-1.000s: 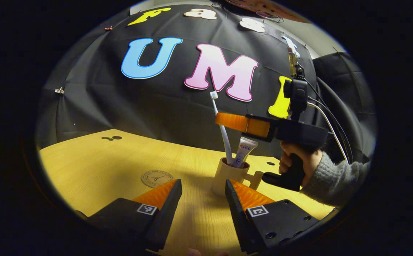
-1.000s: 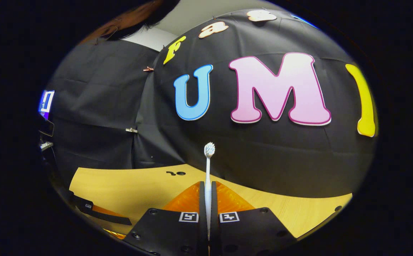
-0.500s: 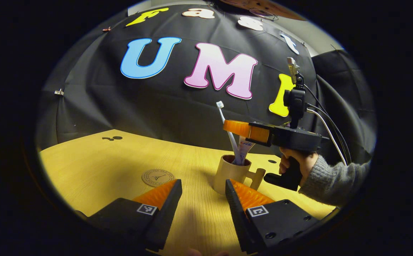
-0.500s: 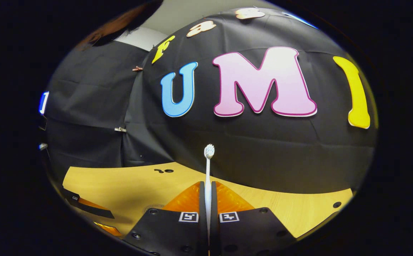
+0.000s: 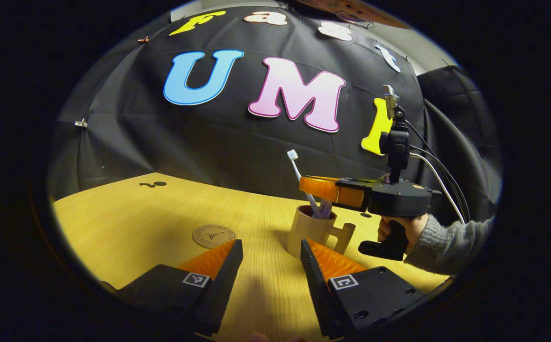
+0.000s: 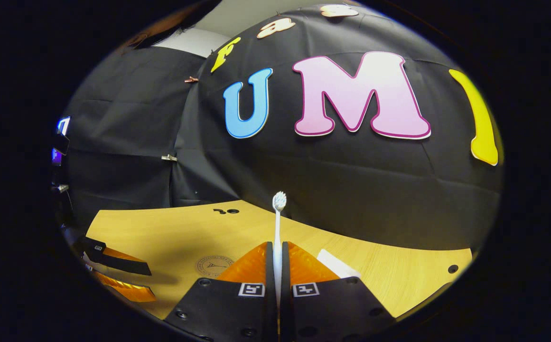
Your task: Put the toothbrush and toothpaste on the desktop into the cup, then pick up the cup and place it on the coaster on the desktop.
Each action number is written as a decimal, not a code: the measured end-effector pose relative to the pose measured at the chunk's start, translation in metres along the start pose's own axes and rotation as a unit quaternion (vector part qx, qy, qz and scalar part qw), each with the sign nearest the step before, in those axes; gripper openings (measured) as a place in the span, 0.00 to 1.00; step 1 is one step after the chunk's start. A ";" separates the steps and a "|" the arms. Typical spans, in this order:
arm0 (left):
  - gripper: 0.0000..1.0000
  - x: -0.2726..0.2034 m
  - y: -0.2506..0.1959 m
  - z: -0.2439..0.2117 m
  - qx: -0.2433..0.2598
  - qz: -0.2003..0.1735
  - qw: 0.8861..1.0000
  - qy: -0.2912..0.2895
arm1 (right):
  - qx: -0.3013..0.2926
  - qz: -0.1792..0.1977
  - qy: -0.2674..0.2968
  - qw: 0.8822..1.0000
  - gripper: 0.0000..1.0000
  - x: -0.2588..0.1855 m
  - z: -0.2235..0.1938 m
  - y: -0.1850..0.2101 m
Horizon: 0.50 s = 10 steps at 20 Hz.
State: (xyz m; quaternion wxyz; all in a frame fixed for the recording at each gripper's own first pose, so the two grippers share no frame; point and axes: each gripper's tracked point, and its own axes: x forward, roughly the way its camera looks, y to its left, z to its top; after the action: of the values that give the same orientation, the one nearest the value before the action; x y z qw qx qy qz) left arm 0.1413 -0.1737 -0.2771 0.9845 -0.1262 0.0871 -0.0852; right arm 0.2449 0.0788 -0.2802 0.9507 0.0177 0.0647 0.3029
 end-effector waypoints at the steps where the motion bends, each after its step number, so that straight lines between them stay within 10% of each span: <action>1: 0.77 -0.002 0.001 -0.001 0.001 0.000 1.000 0.001 | -0.001 0.001 0.003 1.000 0.07 -0.002 -0.002 0.000; 10: 0.77 -0.001 0.001 -0.002 0.004 0.000 1.000 0.001 | -0.009 0.015 0.031 0.999 0.21 -0.018 -0.021 0.005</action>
State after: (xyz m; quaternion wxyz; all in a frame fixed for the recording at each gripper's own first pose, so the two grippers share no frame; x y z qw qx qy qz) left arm 0.1397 -0.1725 -0.2788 0.9849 -0.1222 0.0877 -0.0858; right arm 0.2246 0.0728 -0.2986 0.9438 0.0009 0.0908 0.3177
